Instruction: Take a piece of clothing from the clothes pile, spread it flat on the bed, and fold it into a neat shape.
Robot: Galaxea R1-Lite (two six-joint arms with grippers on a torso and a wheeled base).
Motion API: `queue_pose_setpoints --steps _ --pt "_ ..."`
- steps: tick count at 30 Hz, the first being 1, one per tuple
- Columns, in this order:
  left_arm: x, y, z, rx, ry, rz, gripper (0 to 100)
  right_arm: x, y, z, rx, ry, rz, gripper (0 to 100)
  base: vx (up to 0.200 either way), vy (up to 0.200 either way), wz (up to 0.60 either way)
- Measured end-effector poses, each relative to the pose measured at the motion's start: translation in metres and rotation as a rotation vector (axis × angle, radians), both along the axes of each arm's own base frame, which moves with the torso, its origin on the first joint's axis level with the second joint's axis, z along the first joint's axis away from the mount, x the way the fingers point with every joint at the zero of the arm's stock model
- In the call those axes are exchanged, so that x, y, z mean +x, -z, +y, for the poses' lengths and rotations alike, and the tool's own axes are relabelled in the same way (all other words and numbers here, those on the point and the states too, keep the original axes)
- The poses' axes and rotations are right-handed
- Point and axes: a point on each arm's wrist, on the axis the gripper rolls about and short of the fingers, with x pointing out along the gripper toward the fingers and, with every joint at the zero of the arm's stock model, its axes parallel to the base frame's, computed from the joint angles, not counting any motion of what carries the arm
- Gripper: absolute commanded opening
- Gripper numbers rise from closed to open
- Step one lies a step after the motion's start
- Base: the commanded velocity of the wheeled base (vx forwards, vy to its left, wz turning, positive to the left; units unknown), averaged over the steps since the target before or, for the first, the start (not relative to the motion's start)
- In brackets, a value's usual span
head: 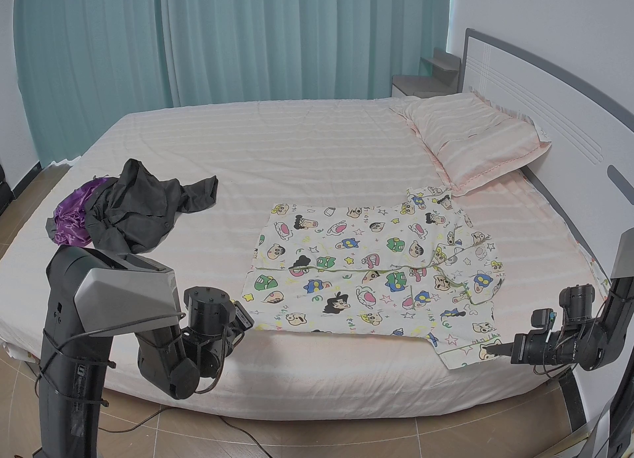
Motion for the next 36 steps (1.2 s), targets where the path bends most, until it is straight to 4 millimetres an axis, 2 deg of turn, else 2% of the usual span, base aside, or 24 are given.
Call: queue_pose_setpoints --steps 11,25,36 --pt "-0.021 0.003 -0.006 0.090 0.073 0.050 0 -0.025 -0.011 -0.001 -0.031 -0.016 -0.009 0 0.000 0.000 0.00" --pt "-0.049 0.007 -0.001 0.132 0.102 0.135 0 -0.051 -0.006 -0.007 -0.069 -0.057 0.013 0 0.000 0.000 0.00" --pt "-0.068 0.004 0.000 0.152 0.131 0.174 0 -0.062 -0.005 -0.007 -0.089 -0.079 0.024 0 0.000 0.000 0.00"
